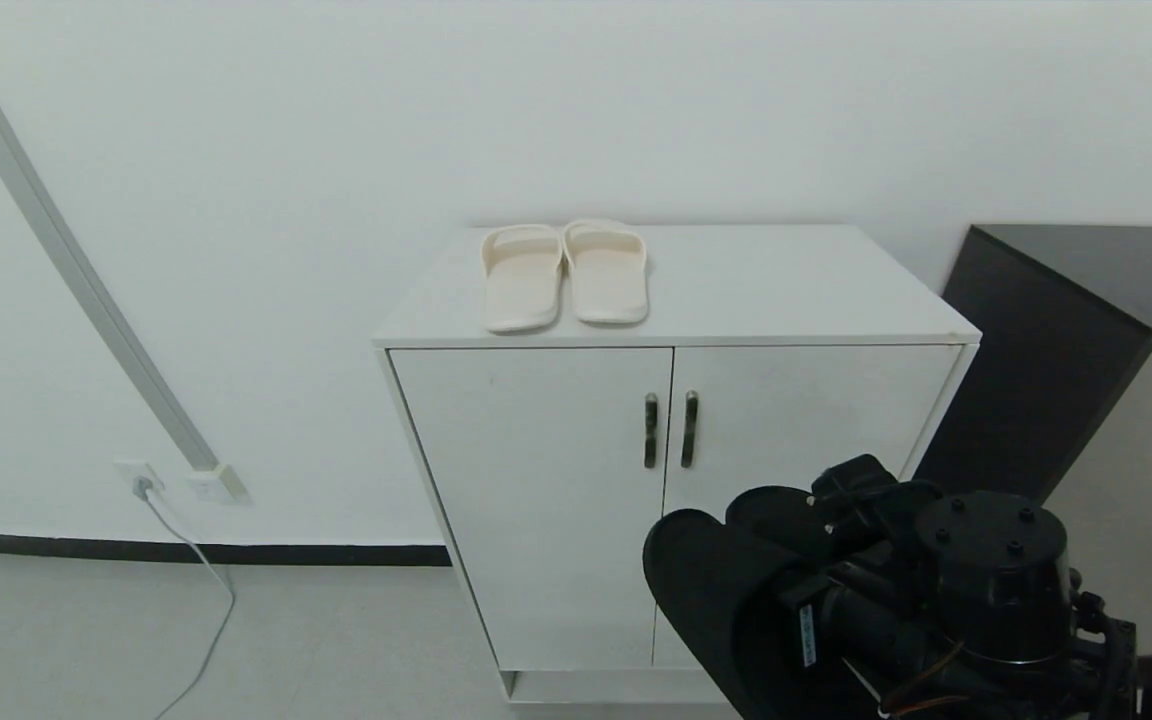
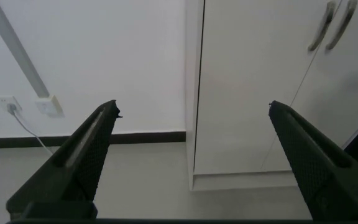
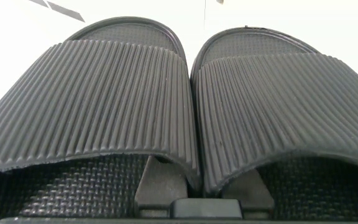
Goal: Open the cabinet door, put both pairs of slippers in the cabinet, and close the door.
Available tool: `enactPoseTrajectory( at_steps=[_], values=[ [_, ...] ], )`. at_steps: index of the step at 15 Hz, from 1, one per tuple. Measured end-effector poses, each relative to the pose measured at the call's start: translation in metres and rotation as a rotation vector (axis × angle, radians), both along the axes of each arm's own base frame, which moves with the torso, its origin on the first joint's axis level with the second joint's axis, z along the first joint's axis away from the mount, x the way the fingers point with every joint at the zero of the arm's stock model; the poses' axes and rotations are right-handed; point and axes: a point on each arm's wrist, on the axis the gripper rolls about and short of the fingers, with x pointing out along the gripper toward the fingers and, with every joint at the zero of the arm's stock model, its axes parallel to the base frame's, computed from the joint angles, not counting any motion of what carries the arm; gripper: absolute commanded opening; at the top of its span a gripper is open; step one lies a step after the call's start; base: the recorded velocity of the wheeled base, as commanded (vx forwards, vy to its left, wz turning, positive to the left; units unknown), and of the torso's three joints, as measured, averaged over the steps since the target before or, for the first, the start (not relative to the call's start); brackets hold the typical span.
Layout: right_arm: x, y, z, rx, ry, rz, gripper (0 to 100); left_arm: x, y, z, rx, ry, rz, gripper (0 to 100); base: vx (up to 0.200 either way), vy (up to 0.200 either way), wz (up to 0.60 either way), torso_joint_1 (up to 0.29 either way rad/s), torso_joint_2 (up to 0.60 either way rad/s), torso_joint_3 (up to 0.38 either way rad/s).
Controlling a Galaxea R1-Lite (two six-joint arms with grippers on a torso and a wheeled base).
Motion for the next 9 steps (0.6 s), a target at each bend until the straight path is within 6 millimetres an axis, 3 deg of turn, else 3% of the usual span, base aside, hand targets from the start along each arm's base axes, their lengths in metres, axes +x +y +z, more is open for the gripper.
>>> enactPoseTrajectory(
  at_steps=[9],
  values=[
    [-0.0011,-0.0012,0.0004,0.011,-0.014,0.002,0,0.0003,-0.0006,0.0008,0.045,-0.003,-0.029,100,0.0,0.0,0.0,-0.163,0.49,0.32]
  ],
)
